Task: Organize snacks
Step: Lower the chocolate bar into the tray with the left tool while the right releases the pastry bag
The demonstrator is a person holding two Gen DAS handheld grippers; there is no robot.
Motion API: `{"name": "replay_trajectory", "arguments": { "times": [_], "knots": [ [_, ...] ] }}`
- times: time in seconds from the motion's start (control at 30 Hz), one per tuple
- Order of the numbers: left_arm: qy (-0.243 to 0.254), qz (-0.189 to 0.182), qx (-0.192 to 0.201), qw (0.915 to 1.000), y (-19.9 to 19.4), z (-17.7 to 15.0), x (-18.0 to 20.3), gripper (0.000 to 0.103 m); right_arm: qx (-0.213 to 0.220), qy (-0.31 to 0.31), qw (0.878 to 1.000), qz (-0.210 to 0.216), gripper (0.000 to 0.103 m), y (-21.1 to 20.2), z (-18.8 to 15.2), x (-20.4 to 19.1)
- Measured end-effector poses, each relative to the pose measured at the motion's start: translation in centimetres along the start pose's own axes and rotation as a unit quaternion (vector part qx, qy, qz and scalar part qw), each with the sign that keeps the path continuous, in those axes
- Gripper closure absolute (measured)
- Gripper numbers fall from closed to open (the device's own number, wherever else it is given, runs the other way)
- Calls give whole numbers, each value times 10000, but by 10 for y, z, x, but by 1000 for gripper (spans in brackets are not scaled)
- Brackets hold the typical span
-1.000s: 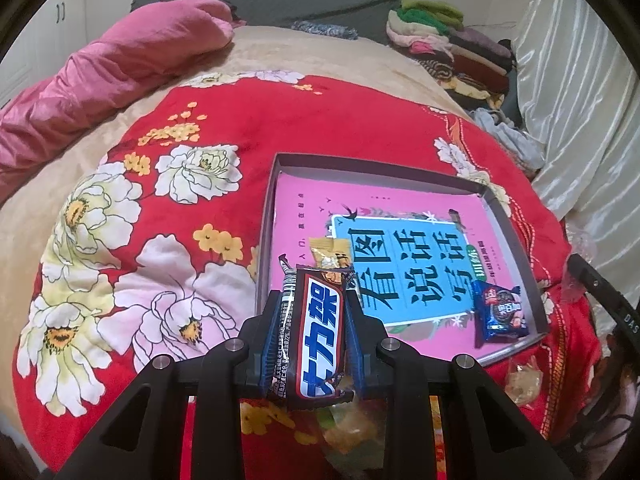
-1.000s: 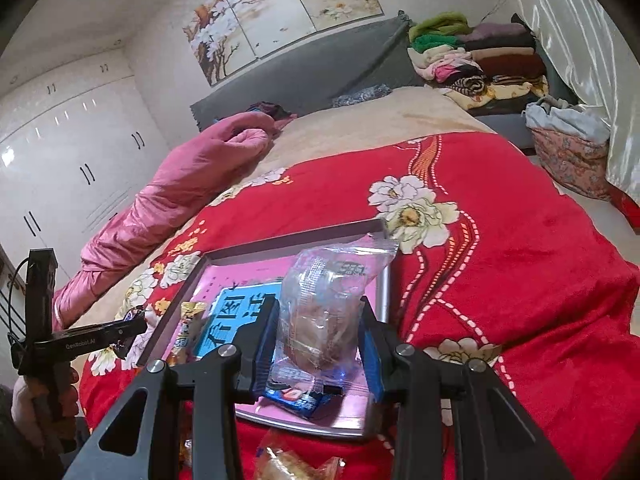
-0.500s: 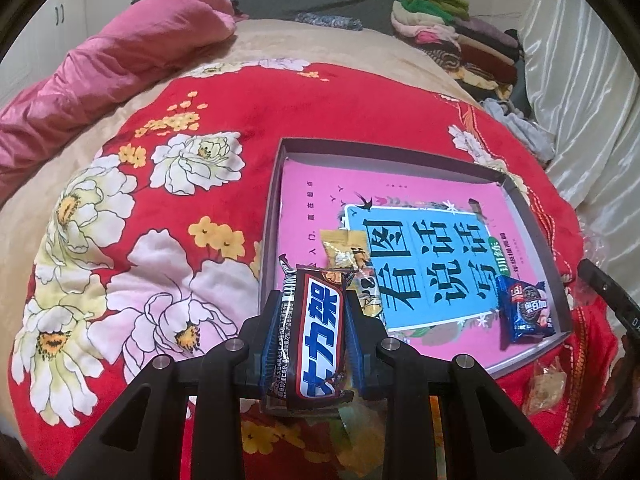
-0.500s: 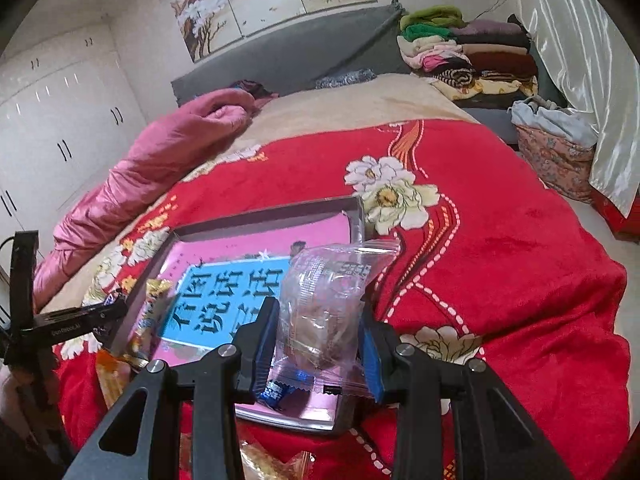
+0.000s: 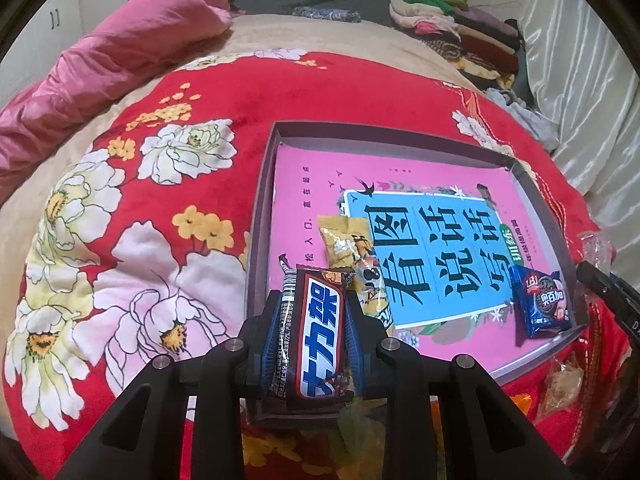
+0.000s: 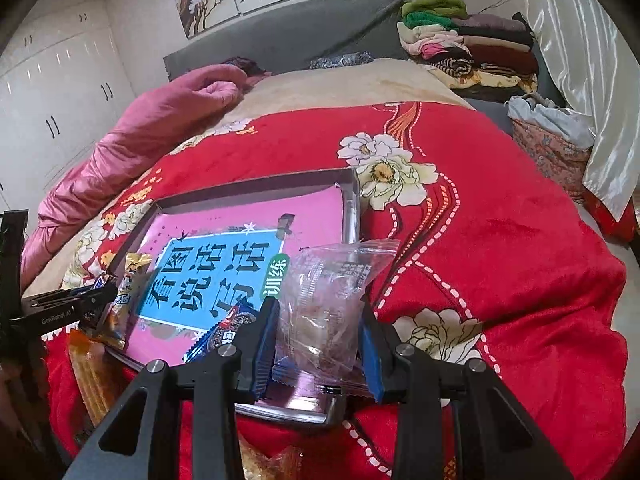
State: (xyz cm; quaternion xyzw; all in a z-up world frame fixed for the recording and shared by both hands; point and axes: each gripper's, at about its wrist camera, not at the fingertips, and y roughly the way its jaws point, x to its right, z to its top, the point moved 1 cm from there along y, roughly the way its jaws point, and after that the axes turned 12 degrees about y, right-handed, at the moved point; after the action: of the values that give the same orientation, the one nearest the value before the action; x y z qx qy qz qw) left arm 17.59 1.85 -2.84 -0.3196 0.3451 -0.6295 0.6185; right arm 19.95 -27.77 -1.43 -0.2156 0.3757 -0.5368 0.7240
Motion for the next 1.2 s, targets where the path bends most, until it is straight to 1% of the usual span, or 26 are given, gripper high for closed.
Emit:
{"name": "replay_trajectory", "arguments": {
  "times": [0.17,0.33,0.43,0.83,1.2],
  "knots": [
    [-5,-22,-42,10000,4,-1,1,73,-58,-4,10000,-5,65,3,-2,-1],
    [-13,-46,-79,10000,7,-2,1,73,-40,-185,9998,-67,64,4,-5,-9],
    [-20,-44,-89,9999,8,-2,1,73,-57,-194,9998,-12,64,5,-5,-10],
    [-39,-84,-111,9999,11,-2,2,73,-354,-246,9989,187,64,20,-14,-20],
    [-118,-111,-118,9998,12,-3,0,73,-386,-156,9988,254,64,22,-14,-19]
  ]
}}
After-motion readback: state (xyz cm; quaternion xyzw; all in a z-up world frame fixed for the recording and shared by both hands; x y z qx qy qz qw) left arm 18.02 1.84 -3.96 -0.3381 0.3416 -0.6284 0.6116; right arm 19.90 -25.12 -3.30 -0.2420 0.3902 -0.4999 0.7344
